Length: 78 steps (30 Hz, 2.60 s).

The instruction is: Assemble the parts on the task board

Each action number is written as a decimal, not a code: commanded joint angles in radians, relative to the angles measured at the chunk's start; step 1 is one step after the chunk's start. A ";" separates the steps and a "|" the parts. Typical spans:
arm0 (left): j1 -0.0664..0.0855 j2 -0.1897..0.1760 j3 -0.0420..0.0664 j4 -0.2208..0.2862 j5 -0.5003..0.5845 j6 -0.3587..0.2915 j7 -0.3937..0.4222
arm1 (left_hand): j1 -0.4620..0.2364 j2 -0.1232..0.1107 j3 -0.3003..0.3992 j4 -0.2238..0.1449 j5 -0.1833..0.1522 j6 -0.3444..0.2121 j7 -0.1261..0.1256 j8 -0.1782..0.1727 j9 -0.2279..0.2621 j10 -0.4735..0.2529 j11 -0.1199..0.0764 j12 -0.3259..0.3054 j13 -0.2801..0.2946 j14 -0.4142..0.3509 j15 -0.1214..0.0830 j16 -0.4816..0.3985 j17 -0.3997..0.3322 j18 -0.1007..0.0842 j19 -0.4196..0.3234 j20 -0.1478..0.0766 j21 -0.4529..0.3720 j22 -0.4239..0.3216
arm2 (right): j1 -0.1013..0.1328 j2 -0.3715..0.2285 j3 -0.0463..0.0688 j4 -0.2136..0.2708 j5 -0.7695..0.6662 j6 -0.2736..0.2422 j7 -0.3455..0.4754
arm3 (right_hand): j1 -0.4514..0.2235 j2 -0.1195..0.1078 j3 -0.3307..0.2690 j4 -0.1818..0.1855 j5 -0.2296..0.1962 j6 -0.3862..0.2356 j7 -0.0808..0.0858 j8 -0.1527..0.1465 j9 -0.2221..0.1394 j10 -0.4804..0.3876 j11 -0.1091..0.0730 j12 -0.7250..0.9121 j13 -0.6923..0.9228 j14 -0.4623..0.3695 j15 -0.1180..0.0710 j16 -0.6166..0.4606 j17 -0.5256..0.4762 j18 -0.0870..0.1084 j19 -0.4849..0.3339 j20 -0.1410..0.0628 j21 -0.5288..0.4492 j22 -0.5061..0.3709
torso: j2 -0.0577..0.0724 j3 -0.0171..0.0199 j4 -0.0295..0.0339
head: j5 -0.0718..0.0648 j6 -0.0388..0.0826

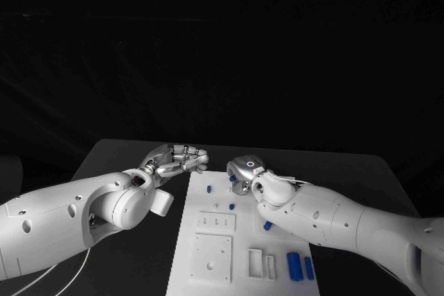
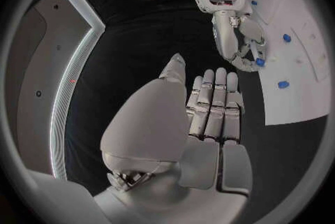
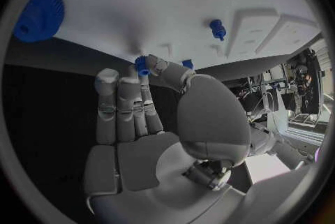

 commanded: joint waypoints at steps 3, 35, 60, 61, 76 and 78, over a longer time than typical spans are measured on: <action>0.003 0.001 0.001 0.001 0.001 0.012 0.006 | 0.002 -0.001 -0.007 -0.001 0.000 -0.001 0.008 -0.003 -0.001 -0.004 0.002 -0.005 -0.001 0.001 -0.001 -0.007 0.001 0.011 -0.005 0.003 -0.004 0.020 | 0.000 -0.002 0.000 -0.002 0.004 0.026 -0.002 | 0.004 -0.008 -0.005 0.004 0.002 -0.004 -0.001 -0.004 -0.001 -0.004 0.001 -0.005 -0.001 0.001 0.005 0.004 -0.001 0.070 0.000 0.003 0.003 0.016 | 0.001 -0.0001 -0.0011 | 0.001 0.001; 0.010 -0.013 0.001 0.002 -0.018 0.010 0.012 | 0.003 -0.002 -0.007 -0.002 -0.001 -0.002 0.008 -0.004 -0.001 -0.005 0.003 -0.007 -0.001 0.001 0.000 -0.009 0.002 0.011 -0.005 0.003 -0.005 0.020 | 0.027 -0.190 0.069 0.245 0.168 -0.075 0.053 | -0.004 -0.061 -0.068 0.028 0.002 -0.074 0.010 -0.037 -0.013 -0.085 0.030 -0.004 -0.062 -0.009 0.033 0.012 -0.018 0.070 -0.001 0.008 -0.015 0.009 | 0.001 0.0001 -0.0101 | -0.001 0.014; 0.010 -0.013 0.000 -0.034 -0.019 0.024 0.016 | 0.004 -0.002 -0.007 -0.001 -0.001 -0.001 0.008 -0.004 -0.001 -0.004 0.002 -0.007 -0.001 0.002 0.000 -0.010 0.003 0.011 -0.005 0.003 -0.005 0.020 | 0.030 -0.333 0.092 0.194 0.335 0.181 0.130 | -0.101 -0.032 -0.293 0.012 0.077 -0.090 0.007 -0.083 -0.027 -0.115 -0.046 1.105 0.909 -0.027 -0.040 0.168 0.143 0.070 -0.002 -0.049 0.135 0.026 | -0.011 0.0195 -0.0447 | -0.002 0.024; 0.010 -0.013 0.000 -0.035 -0.019 0.024 0.016 | 0.003 -0.002 -0.007 -0.001 -0.001 -0.001 0.008 -0.004 -0.001 -0.004 0.002 -0.007 -0.001 0.002 0.000 -0.010 0.003 0.011 -0.005 0.003 -0.005 0.020 | 0.026 -0.325 0.092 0.187 0.330 0.179 0.130 | -0.101 -0.031 -0.293 0.011 0.078 -0.092 0.008 -0.084 -0.028 -0.109 -0.045 1.114 0.918 -0.028 -0.039 0.170 0.146 0.070 -0.003 -0.050 0.140 0.026 | -0.010 0.0203 -0.0435 | -0.004 0.023; 0.010 -0.010 0.000 -0.038 -0.020 0.025 0.015 | 0.004 -0.002 -0.007 -0.001 -0.001 -0.001 0.008 -0.005 -0.001 -0.005 0.002 -0.007 -0.001 0.002 0.000 -0.011 0.003 0.011 -0.005 0.003 -0.005 0.019 | -0.004 -0.265 0.089 0.109 0.308 0.177 0.132 | -0.099 -0.015 -0.285 0.008 0.073 -0.101 0.010 -0.090 -0.030 -0.079 -0.043 1.152 0.957 -0.029 -0.037 0.175 0.166 0.070 -0.010 -0.054 0.163 0.025 | 0.002 0.0244 -0.0346 | -0.007 0.023; 0.010 -0.010 0.000 -0.038 -0.020 0.025 0.015 | 0.004 -0.002 -0.007 -0.001 -0.001 -0.001 0.008 -0.005 -0.001 -0.005 0.002 -0.007 -0.001 0.002 0.000 -0.011 0.003 0.011 -0.005 0.003 -0.005 0.019 | -0.004 -0.262 0.089 0.102 0.308 0.176 0.132 | -0.099 -0.014 -0.283 0.008 0.071 -0.101 0.010 -0.090 -0.030 -0.079 -0.044 1.153 0.958 -0.029 -0.037 0.175 0.167 0.070 -0.011 -0.054 0.165 0.024 | 0.002 0.0243 -0.0343 | -0.007 0.021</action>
